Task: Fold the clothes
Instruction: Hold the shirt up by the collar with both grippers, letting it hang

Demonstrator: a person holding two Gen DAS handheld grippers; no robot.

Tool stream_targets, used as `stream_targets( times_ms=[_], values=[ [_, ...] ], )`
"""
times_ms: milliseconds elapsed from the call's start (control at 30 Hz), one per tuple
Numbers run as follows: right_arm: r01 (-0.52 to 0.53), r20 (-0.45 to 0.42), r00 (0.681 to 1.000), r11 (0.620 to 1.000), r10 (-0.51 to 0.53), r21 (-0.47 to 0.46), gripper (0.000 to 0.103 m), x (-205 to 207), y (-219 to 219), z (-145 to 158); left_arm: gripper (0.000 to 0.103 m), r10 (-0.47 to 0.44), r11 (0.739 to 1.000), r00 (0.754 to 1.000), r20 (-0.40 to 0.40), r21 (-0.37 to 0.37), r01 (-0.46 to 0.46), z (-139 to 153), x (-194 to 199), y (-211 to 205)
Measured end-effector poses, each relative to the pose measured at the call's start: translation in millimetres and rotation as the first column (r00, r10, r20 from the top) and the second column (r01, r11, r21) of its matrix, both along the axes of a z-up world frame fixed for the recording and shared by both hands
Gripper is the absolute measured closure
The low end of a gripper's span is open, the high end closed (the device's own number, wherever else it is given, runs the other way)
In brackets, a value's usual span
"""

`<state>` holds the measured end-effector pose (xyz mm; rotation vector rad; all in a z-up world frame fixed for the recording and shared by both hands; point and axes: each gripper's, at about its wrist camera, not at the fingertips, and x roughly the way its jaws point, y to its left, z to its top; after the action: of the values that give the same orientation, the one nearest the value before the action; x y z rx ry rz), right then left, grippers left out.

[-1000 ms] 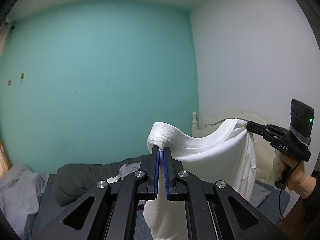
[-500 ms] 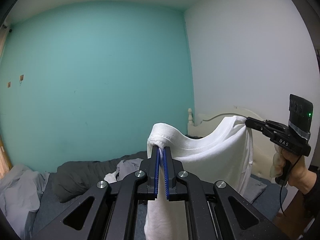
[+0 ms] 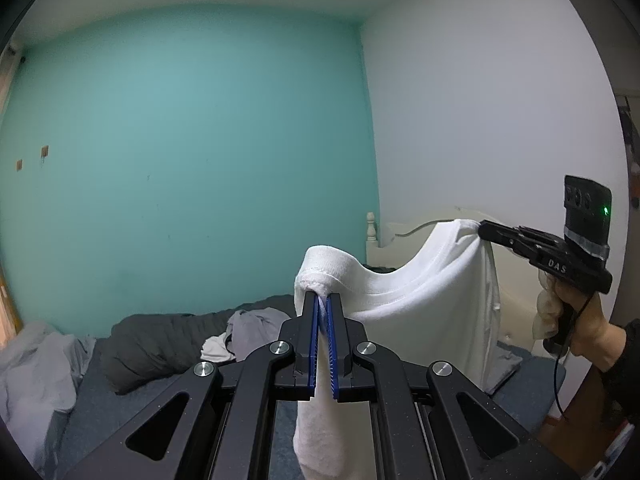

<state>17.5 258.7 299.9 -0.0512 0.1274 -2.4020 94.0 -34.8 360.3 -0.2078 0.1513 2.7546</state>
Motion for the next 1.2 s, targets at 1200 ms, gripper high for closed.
stream_targets(
  times_ms=[1200],
  values=[
    [0.021, 0.174, 0.984, 0.998, -0.032, 0.067, 0.101, -54.1, -3.6, -50.4, 0.099, 0.003, 0.999, 0.985, 0.173, 0.044, -0.010, -89.3, -115.9, 35.1]
  ],
)
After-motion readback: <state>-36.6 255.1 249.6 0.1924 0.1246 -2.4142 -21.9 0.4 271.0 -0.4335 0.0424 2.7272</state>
